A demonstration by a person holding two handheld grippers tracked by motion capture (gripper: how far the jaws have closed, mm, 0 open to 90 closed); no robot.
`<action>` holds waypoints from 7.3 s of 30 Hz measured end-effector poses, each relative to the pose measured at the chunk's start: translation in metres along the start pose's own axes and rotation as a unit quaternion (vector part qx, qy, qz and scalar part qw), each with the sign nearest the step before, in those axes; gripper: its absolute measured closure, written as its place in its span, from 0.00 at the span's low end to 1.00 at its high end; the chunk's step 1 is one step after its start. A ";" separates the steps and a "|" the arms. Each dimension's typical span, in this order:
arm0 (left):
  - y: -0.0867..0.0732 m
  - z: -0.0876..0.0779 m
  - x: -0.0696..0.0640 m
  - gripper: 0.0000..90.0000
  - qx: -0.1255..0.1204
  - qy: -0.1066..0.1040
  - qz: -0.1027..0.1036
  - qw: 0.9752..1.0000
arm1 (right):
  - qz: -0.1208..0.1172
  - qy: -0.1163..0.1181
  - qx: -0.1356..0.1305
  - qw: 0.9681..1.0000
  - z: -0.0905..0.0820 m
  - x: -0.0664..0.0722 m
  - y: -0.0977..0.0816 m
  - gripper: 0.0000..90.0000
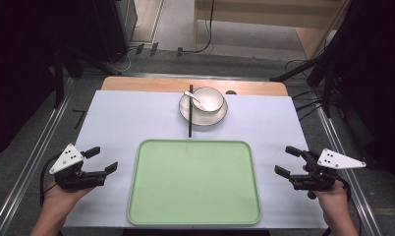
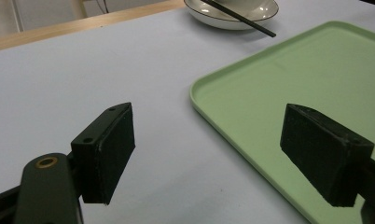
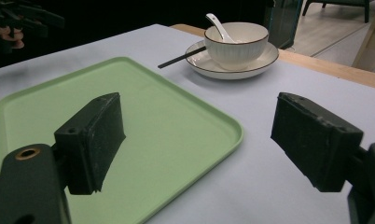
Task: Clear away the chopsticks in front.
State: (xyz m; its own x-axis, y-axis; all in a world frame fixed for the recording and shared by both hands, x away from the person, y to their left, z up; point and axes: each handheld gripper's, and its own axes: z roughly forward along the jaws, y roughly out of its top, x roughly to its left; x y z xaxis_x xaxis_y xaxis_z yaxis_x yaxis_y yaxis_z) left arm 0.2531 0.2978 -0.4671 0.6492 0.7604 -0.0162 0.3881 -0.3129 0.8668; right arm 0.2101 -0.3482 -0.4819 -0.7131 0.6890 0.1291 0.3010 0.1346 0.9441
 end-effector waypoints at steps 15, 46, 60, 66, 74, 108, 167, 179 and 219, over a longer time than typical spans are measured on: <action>-0.001 0.000 0.000 0.20 0.006 0.000 -0.001 1.000 | -0.008 0.003 0.004 1.000 0.002 0.002 0.000 0.19; 0.016 0.007 -0.003 0.22 0.000 -0.013 -0.038 0.999 | -0.001 0.015 0.022 1.000 0.010 0.002 -0.004 0.19; 0.057 0.030 0.000 0.34 0.093 -0.034 -0.148 0.984 | 0.004 0.008 0.014 1.000 0.005 0.000 -0.003 0.19; 0.073 0.045 -0.005 0.34 0.102 -0.049 -0.149 0.982 | 0.005 0.009 0.015 1.000 0.006 0.000 -0.003 0.19; 0.096 0.070 -0.016 0.33 0.133 -0.058 -0.125 0.982 | 0.004 0.007 0.015 1.000 0.005 0.000 -0.003 0.19; 0.160 0.183 -0.038 0.41 0.173 -0.087 -0.119 0.974 | 0.008 0.013 0.017 1.000 0.007 0.000 -0.002 0.19; 0.149 0.306 -0.039 0.93 0.220 0.044 -0.199 0.954 | 0.005 0.015 0.007 1.000 0.001 -0.001 -0.002 0.19; 0.158 0.291 -0.030 0.95 0.194 0.052 -0.208 0.957 | 0.005 0.015 0.005 1.000 0.001 -0.002 -0.003 0.19; 0.075 0.090 -0.038 0.95 0.178 0.007 -0.191 0.965 | -0.002 0.014 0.020 1.000 0.007 0.001 -0.002 0.19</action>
State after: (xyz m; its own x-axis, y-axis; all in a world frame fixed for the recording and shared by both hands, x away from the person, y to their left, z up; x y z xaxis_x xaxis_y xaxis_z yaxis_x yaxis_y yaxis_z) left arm 0.3160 0.1940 -0.4467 0.4058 0.8660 -0.2923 0.7992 -0.1810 0.5732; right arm 0.2129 -0.3429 -0.4853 -0.7309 0.6691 0.1345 0.3235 0.1661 0.9315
